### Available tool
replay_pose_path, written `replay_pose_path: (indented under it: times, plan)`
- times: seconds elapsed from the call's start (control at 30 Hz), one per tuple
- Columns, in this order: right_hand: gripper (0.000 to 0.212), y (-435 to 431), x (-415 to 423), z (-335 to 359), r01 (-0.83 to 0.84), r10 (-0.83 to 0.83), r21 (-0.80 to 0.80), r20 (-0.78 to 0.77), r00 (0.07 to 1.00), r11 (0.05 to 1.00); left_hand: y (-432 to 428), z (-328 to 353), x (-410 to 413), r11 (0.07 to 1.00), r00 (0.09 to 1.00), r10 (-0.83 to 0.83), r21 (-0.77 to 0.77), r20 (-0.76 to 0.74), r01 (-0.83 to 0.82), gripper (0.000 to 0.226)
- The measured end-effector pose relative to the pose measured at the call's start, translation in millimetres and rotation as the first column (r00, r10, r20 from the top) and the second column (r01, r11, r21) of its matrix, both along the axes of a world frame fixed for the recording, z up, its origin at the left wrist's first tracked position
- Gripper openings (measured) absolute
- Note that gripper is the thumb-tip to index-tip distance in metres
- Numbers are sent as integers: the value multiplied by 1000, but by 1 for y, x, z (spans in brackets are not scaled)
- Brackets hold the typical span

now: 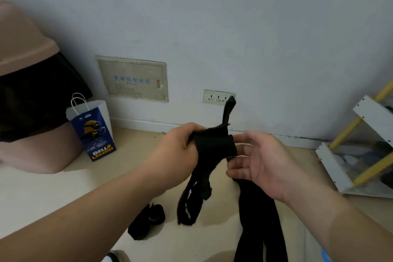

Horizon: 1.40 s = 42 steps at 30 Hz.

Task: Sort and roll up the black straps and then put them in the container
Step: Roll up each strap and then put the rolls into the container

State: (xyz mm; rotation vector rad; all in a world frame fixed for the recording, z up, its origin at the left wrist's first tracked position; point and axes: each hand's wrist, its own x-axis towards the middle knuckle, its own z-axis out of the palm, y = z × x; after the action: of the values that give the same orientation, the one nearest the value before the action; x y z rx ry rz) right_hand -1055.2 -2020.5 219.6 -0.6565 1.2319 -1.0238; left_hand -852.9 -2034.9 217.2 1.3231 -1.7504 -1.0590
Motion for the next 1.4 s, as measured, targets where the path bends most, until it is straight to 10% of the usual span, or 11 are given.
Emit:
replay_pose_path:
  times: [0.2,0.4,1.07,1.4]
  plan:
    - [61,7,9,-8,-161,64,-290,-317,946,943,2,-1,1,977,978,49,214,-204,-4,34]
    - [26,7,11,-1,-118,66,-364,-152,986,924,3,9,7,972,947,-18,218,-319,92,14]
    - [39,10,22,7,-35,-19,-347,-152,988,937,0,16,7,865,843,128,475,-522,163,32]
    - [42,9,23,6,-86,79,-322,-36,996,943,5,13,3,928,879,122,366,-460,63,23]
